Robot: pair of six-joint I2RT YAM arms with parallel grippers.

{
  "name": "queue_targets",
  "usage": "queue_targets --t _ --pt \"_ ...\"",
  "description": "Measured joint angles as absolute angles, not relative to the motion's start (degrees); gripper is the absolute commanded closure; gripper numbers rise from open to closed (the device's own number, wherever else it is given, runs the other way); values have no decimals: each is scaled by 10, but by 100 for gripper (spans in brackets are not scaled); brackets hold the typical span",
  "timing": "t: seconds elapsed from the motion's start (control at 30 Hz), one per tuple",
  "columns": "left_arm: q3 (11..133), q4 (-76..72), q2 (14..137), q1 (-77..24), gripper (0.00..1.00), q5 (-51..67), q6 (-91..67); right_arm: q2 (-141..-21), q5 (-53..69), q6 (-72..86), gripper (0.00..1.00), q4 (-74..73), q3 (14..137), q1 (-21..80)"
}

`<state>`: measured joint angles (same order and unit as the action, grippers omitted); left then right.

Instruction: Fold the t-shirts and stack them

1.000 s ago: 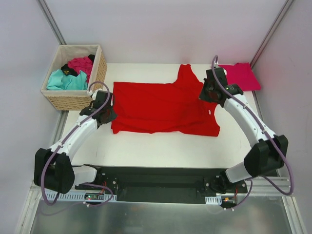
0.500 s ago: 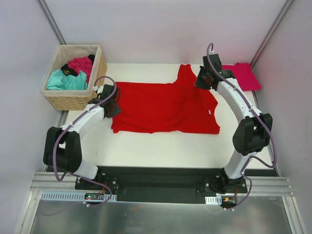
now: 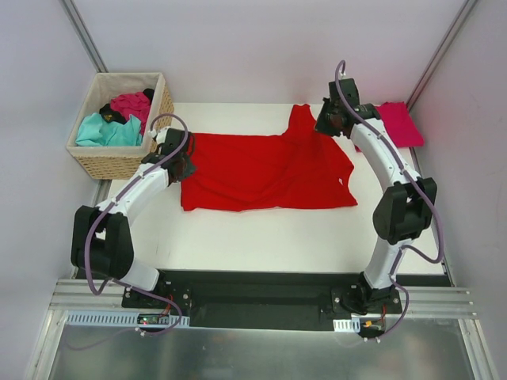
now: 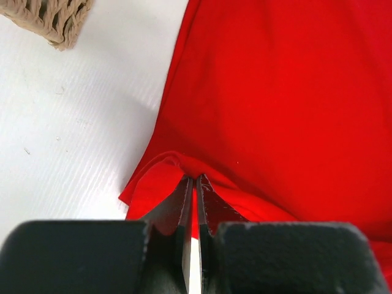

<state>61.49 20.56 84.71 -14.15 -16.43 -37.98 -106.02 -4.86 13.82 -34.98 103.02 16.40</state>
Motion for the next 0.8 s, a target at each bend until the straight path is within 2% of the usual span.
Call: queue_targets --t 0.3,0.5,0.53,0.57,0.6,0.63,0.67,0.73,0.8 --pt "616 204 886 -142 100 -168 -380 -1105 -36 138 99 -355 1033 163" --pt "619 204 910 -138 100 -169 -381 -1167 -33 138 97 -362 1097 163" --pt "620 204 914 -138 100 -169 -381 -1180 -31 138 85 -362 1110 163" --pt "622 204 917 -138 100 -169 -382 -1192 -28 138 44 -363 1122 163" --pt "623 204 922 -138 100 -169 -382 -1205 -25 138 18 -364 1134 163" --pt "624 204 925 -138 100 -169 -382 -1217 -23 140 6 -363 1147 163" --pt "625 203 928 -138 100 -169 -382 -1228 -21 138 1 -361 1158 163" --pt "627 203 935 -138 97 -169 -382 -1249 -21 131 4 -355 1169 162" --pt "627 202 938 -138 77 -169 -382 -1255 -22 123 4 -350 1162 161"
